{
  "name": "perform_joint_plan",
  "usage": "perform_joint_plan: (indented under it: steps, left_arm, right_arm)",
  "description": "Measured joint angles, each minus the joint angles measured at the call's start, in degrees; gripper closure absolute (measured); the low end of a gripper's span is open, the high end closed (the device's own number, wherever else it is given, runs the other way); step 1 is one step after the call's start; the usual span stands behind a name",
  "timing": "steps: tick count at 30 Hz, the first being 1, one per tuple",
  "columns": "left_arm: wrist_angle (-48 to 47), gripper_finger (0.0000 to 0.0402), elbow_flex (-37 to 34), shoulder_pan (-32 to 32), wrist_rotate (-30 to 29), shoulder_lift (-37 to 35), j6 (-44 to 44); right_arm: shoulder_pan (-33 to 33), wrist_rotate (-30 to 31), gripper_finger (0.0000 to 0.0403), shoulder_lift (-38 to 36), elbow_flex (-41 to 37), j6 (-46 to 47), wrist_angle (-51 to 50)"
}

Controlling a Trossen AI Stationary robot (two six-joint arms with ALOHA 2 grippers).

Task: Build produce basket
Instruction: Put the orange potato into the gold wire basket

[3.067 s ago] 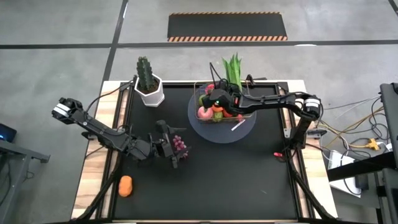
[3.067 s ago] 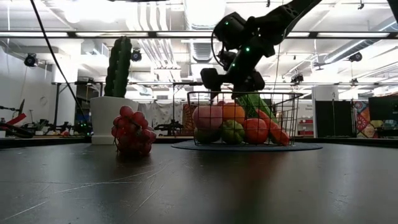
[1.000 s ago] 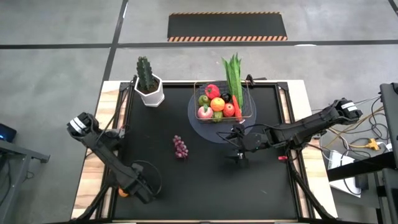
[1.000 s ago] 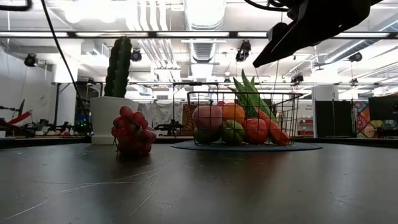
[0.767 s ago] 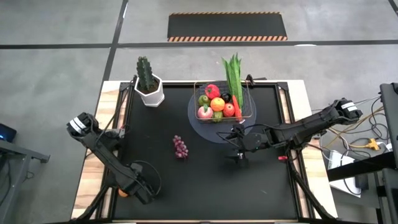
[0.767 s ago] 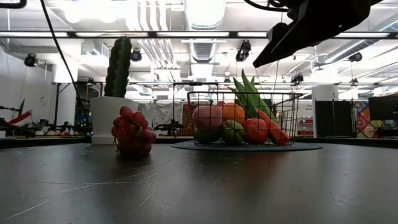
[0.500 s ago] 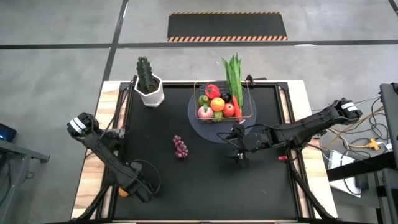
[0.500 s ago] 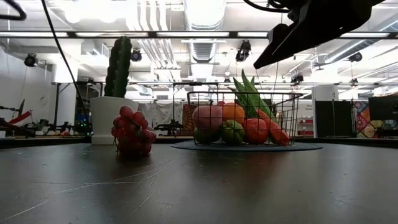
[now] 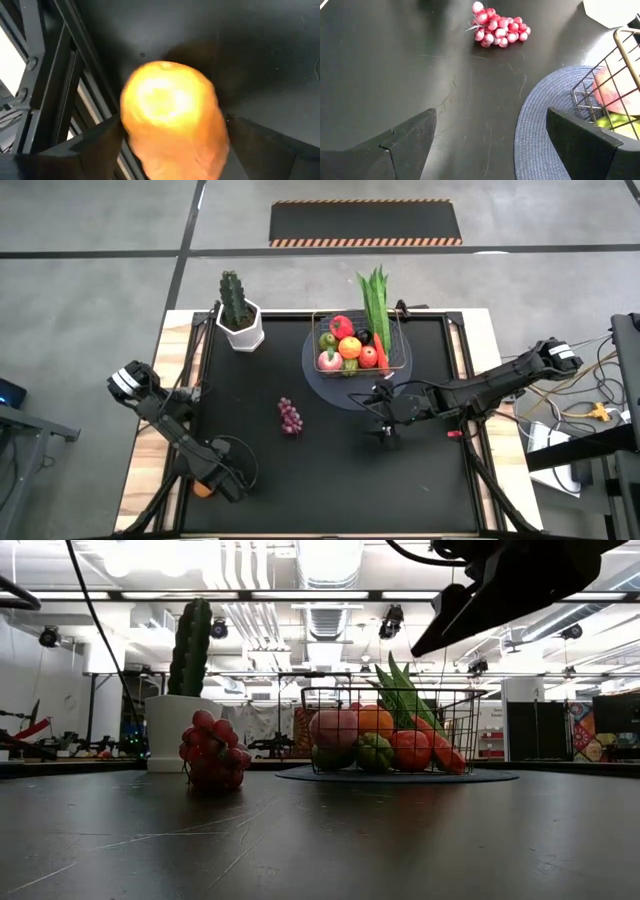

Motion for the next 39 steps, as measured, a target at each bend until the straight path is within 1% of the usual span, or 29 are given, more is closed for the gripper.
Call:
perform_joint_plan:
  steps: [8,11,13,14,18,22,23,25,28,31,32,35,39]
  left_arm:
    - [0.47,0.0154,0.61,0.02,-0.63,0.0,0.03]
    - [0.42,0.0173,1.67,0.1,-2.86,-0.05,0.69]
    - [0.36,0.0176,3.11,0.21,-7.16,-0.43,1.82]
    - [0.41,0.0176,3.96,0.27,-10.27,-0.84,2.9]
    - [0.49,0.0175,8.46,0.64,-25.79,-2.86,10.89]
    - [1.26,0.0174,12.84,1.76,-43.35,-4.28,22.76]
    - [1.91,0.0174,13.62,2.28,-46.78,-4.72,26.08]
    - [4.28,0.0174,15.0,3.61,-52.69,-5.35,33.2]
    - [10.04,0.0174,15.33,5.88,-59.29,-6.23,45.98]
    - [19.81,0.0174,14.22,8.35,-63.62,-7.13,60.98]
    - [22.95,0.0174,13.98,9.31,-64.21,-7.19,66.11]
    - [32.02,0.0174,13.79,12.39,-65.03,-7.08,80.79]
    - [45.64,0.0174,13.06,15.89,-65.06,-6.27,99.37]
  right_arm:
    - [0.0,-0.01,0.0044,0.0,-0.58,0.32,0.09]
    - [0.0,-0.02,0.0044,0.0,-0.7,0.32,0.26]
    - [0.0,-0.02,0.0044,0.0,-0.72,0.32,0.42]
    - [0.0,-0.02,0.0044,0.0,-0.72,0.32,0.44]
    - [0.0,-0.02,0.0044,0.02,-0.85,-0.16,1.85]
    - [-0.02,-1.18,0.0044,0.02,-2.29,-2.15,8.84]
    - [-0.01,-1.82,0.0044,0.02,-2.85,-2.62,10.93]
    - [0.0,-2.94,0.0044,0.02,-4.06,-2.98,15.44]
    - [0.0,-3.04,0.0044,0.02,-6.05,-2.97,22.22]
    - [-0.02,-3.01,0.0044,0.03,-8.42,-2.72,30.69]
    - [-0.02,-3.01,0.0044,0.28,-9.15,-2.63,33.91]
    - [-0.02,-3.01,0.0044,1.19,-11.3,-2.02,42.8]
    - [-0.02,-2.59,0.0044,3.31,-12.54,-0.1,51.43]
